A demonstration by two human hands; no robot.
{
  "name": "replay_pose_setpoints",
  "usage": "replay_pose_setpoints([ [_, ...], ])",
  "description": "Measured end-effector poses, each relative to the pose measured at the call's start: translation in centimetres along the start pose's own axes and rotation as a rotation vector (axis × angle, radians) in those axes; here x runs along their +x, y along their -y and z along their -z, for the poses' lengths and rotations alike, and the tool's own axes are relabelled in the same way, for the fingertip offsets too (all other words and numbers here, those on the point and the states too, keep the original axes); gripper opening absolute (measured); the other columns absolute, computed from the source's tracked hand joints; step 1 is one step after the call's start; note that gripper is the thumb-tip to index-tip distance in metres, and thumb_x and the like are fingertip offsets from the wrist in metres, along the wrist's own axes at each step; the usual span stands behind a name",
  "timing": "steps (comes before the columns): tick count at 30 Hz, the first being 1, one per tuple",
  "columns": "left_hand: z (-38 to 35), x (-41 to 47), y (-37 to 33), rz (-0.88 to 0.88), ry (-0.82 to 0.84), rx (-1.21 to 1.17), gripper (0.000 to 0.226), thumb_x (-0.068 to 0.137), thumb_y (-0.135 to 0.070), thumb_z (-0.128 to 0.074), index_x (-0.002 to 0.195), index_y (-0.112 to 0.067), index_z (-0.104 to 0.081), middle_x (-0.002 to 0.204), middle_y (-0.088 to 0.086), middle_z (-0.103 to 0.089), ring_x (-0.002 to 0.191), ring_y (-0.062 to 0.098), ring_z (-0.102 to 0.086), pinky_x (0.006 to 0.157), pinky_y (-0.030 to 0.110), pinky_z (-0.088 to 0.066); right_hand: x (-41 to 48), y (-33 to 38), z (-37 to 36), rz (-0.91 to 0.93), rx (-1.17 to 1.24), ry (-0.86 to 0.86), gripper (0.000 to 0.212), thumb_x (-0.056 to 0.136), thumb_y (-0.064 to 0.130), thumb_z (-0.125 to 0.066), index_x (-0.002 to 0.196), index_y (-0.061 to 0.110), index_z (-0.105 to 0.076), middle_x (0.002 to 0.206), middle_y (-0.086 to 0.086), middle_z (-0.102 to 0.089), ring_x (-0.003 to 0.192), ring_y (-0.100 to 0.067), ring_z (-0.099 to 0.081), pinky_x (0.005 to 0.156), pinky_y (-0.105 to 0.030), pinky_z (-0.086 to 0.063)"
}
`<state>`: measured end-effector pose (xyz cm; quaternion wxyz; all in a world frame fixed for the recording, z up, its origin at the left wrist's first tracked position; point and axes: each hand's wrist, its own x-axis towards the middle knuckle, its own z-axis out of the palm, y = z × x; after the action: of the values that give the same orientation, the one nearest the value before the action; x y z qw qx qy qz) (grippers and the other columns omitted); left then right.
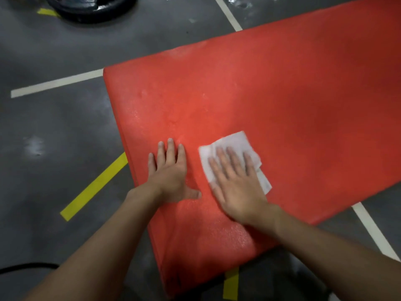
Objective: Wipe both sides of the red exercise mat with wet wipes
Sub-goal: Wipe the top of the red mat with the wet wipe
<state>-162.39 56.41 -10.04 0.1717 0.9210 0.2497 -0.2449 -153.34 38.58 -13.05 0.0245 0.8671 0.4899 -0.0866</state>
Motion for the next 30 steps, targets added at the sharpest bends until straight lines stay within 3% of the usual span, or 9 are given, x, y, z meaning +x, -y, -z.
replay_pose_setpoints([
  [3,-0.5,-0.3,-0.2,-0.010,0.003,0.014,0.143,0.063,-0.073,-0.072,0.150,-0.015,0.026,0.154,0.011,0.039,0.141,0.032,0.036,0.115,0.054,0.014,-1.4,-2.6,0.3,0.248,-0.036,0.025,0.057,0.103,0.046,-0.023,0.157,0.030,-0.022,0.166,-0.001,-0.010,0.153,-0.024,-0.006,0.122,-0.052,-0.003],
  [7,-0.4,-0.7,-0.2,-0.014,0.029,0.024,0.142,0.064,-0.071,-0.073,0.150,-0.016,0.027,0.153,0.011,0.039,0.141,0.032,0.036,0.116,0.054,0.013,-2.5,-2.2,0.2,-0.102,-0.014,0.030,0.062,0.100,0.047,-0.014,0.158,0.025,-0.017,0.166,-0.005,-0.005,0.153,-0.028,0.000,0.121,-0.055,-0.001],
  [11,-0.5,-0.8,-0.5,-0.005,0.034,0.018,0.141,0.066,-0.069,-0.074,0.149,-0.018,0.028,0.153,0.010,0.040,0.140,0.031,0.037,0.116,0.053,0.015,-4.8,-3.1,-0.5,0.293,-0.076,0.042,0.059,0.103,0.048,-0.023,0.157,0.025,-0.024,0.165,-0.006,-0.013,0.153,-0.028,-0.009,0.121,-0.055,-0.008],
  [16,-0.8,-0.6,-0.1,-0.008,0.017,0.005,0.140,0.066,-0.069,-0.074,0.149,-0.020,0.027,0.153,0.008,0.040,0.140,0.029,0.037,0.115,0.052,0.016,-5.9,-1.3,-0.7,-0.075,-0.025,0.032,0.062,0.100,0.045,-0.023,0.156,0.018,-0.029,0.163,-0.014,-0.016,0.151,-0.037,-0.013,0.118,-0.062,-0.012],
  [20,-0.9,-0.7,-0.1,-0.001,0.018,-0.006,0.139,0.065,-0.068,-0.074,0.150,-0.022,0.026,0.154,0.007,0.039,0.141,0.029,0.037,0.116,0.051,0.015,-7.8,-1.4,-1.2,0.328,-0.069,0.004,0.058,0.103,0.047,-0.030,0.155,0.022,-0.030,0.164,-0.009,-0.017,0.152,-0.031,-0.012,0.119,-0.059,-0.012],
  [24,-0.6,-0.4,0.3,-0.009,0.001,-0.074,0.116,0.080,-0.046,-0.070,0.155,-0.025,0.015,0.158,0.003,0.032,0.144,0.024,0.031,0.117,0.046,0.012,-8.1,0.3,-0.7,-0.146,0.022,-0.004,0.059,0.101,0.043,-0.025,0.156,0.022,-0.023,0.164,-0.011,-0.016,0.151,-0.034,-0.012,0.119,-0.060,-0.012],
  [25,-0.5,-0.4,0.3,-0.007,-0.015,-0.094,0.107,0.083,-0.039,-0.068,0.156,-0.025,0.011,0.160,0.002,0.029,0.146,0.024,0.028,0.117,0.046,0.011,-8.8,2.9,-1.2,-0.150,0.051,0.000,0.062,0.099,0.042,-0.027,0.156,0.018,-0.025,0.163,-0.015,-0.016,0.151,-0.037,-0.013,0.117,-0.063,-0.014],
  [28,-0.2,-0.5,0.4,-0.005,-0.099,-0.162,0.090,0.087,-0.024,-0.062,0.157,-0.026,-0.005,0.163,0.002,0.016,0.149,0.022,0.017,0.119,0.044,0.005,-10.0,5.8,-2.3,0.232,0.068,-0.042,0.059,0.099,0.042,-0.039,0.153,0.020,-0.035,0.163,-0.010,-0.022,0.151,-0.033,-0.016,0.116,-0.063,-0.019],
  [30,-0.2,-0.8,1.0,0.030,-0.184,-0.215,0.081,0.087,-0.026,-0.063,0.155,-0.030,-0.019,0.164,0.008,0.007,0.151,0.026,0.010,0.120,0.045,-0.001,-8.8,4.0,-1.9,0.268,0.040,-0.073,0.054,0.101,0.041,-0.037,0.153,0.025,-0.034,0.163,-0.004,-0.024,0.152,-0.027,-0.016,0.119,-0.056,-0.017],
])
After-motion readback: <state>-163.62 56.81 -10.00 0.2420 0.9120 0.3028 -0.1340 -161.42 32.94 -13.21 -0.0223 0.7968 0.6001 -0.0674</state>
